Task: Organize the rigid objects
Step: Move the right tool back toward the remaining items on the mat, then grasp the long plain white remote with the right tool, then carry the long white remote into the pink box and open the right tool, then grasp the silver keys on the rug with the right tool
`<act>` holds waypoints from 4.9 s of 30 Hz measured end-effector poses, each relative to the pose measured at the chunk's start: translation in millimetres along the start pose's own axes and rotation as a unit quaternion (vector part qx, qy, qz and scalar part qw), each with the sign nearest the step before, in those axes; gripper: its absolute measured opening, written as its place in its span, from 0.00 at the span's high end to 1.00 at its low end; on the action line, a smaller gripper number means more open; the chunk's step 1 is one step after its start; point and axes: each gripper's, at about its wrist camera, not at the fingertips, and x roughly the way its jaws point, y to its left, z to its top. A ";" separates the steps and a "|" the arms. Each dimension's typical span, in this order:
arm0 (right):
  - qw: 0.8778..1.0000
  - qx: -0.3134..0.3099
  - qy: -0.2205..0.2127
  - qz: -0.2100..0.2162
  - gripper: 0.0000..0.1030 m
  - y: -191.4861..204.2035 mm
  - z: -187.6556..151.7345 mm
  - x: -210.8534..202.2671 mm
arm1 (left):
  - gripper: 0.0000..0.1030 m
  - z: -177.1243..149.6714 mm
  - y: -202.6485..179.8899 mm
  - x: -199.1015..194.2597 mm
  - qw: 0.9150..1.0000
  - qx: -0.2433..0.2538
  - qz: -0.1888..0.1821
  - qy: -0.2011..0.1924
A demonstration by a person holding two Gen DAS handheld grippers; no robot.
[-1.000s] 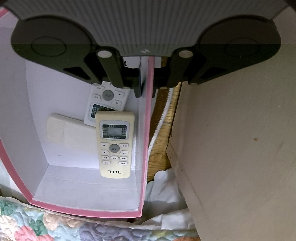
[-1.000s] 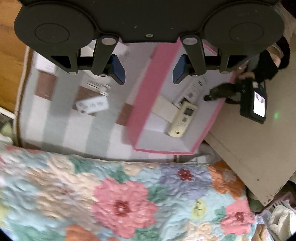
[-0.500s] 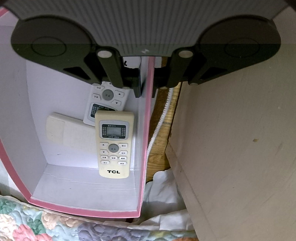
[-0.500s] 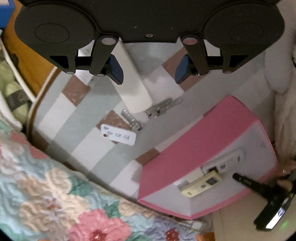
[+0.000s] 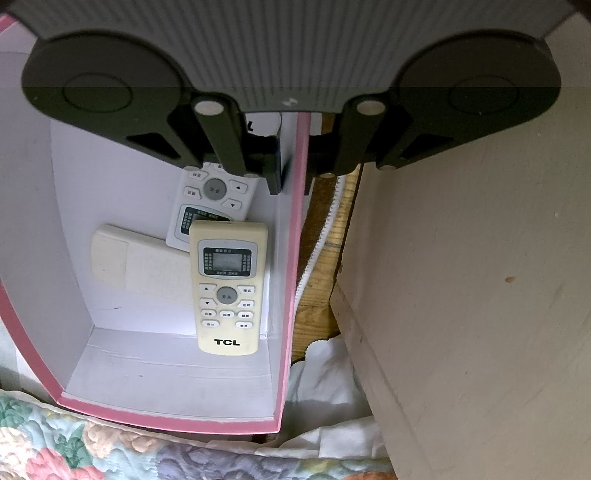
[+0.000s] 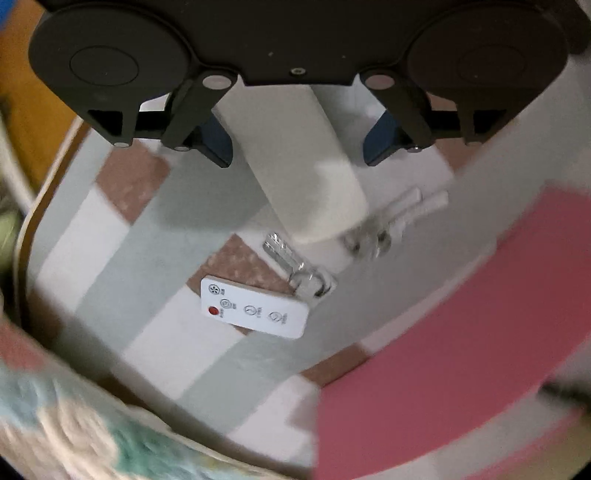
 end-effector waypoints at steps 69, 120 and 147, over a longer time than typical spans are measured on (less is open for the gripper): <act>0.946 0.106 -0.263 0.158 0.43 101.0 100.9 -147.9 | 0.92 -0.4 -7.1 7.2 1.000 0.013 0.005 0.006; 0.953 0.184 -0.186 0.151 0.41 87.8 115.5 -108.6 | 0.92 -2.3 -10.1 4.9 1.000 0.012 0.007 0.005; 0.923 0.355 -0.086 0.122 0.41 12.3 -1.5 -47.7 | 0.92 0.2 -13.8 8.3 1.000 0.013 0.014 0.009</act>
